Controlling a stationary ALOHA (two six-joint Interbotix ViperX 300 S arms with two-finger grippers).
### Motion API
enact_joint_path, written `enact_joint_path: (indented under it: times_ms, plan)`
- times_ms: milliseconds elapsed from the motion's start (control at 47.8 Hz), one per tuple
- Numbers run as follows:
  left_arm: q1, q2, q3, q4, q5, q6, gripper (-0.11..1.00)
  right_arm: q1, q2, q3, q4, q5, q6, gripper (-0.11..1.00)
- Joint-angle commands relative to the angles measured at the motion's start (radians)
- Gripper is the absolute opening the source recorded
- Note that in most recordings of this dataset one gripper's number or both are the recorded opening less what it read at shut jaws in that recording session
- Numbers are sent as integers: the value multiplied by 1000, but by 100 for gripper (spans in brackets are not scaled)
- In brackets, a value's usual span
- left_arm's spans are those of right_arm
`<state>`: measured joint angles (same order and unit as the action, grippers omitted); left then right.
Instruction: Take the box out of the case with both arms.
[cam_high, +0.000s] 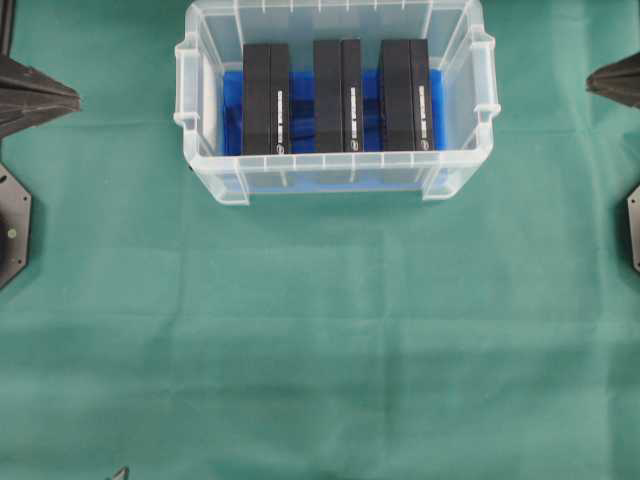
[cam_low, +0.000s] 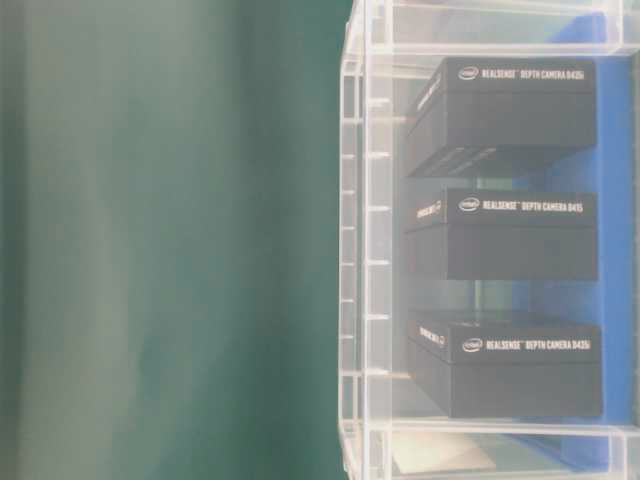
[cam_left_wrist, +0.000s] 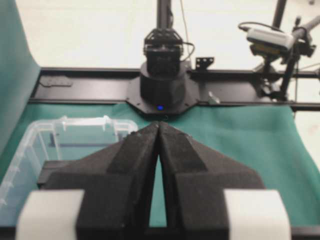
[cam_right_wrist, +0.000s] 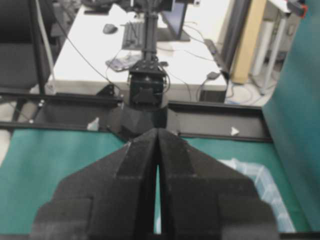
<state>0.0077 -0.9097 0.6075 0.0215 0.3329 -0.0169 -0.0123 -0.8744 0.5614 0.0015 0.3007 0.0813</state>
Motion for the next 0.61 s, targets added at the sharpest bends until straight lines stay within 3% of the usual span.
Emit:
enact_joint_path:
  times_ms: [0, 251, 377, 586]
  plan:
    - [2, 12, -49, 6, 20, 2, 0, -3, 18, -64, 0, 26, 8, 0]
    - [2, 17, -69, 6, 120, -15, 0, -3, 20, -77, 0, 170, 54, 0]
    - [2, 35, -106, 6, 282, -41, 0, -3, 32, -100, 2, 391, 106, 0]
    - [2, 106, -189, 8, 661, -110, 0, -3, 87, -152, 0, 818, 187, 0]
